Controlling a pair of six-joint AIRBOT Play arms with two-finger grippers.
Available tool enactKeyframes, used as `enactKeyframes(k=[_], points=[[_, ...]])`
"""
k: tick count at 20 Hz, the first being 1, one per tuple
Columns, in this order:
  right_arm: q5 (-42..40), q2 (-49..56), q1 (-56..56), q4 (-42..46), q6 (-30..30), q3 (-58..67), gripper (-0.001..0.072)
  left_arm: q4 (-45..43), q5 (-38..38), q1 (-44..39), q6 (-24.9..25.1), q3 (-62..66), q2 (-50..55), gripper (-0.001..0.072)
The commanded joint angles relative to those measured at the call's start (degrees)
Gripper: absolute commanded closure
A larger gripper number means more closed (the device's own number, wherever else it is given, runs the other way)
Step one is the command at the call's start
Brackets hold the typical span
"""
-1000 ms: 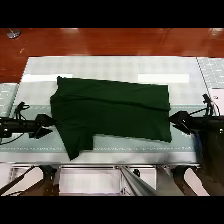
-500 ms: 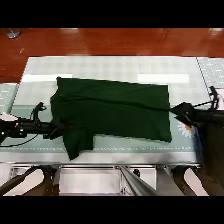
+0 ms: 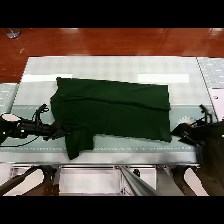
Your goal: Fold the shirts.
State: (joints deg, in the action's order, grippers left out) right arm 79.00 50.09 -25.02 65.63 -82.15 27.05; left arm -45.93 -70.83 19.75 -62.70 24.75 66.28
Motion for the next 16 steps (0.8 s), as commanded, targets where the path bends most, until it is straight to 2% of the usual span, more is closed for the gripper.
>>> enactKeyframes(k=[1,7,10,13,14,15,16], points=[[-1.3,0.0,4.3,1.3,-1.5,-3.2,0.0091,0.0,-0.1,0.0,0.0,0.0,0.0,0.0673],[-6.3,4.2,6.6,-0.5,-2.7,-3.2,0.0091,0.1,1.7,-0.1,0.0,0.0,0.0,0.0673],[-11.8,7.8,6.6,-4.8,-2.7,-3.2,0.0091,0.1,1.8,-0.1,0.0,0.0,0.0,0.0673],[-13.6,10.8,6.7,-9.5,-1.6,-1.9,0.0106,0.9,1.9,-0.1,0.1,0.0,0.0,0.0673],[-13.6,11.6,6.7,-10.8,-0.9,-1.3,0.0191,1.7,1.9,-0.1,0.1,0.0,0.0,0.0673],[-13.5,12.5,6.7,-12.2,0.5,-0.7,0.0391,2.3,1.9,-0.1,0.2,0.2,0.0,0.0673],[-13.1,13.0,6.7,-14.3,4.0,-0.1,0.0667,2.3,1.8,-0.1,0.6,0.9,0.0,0.0673]])
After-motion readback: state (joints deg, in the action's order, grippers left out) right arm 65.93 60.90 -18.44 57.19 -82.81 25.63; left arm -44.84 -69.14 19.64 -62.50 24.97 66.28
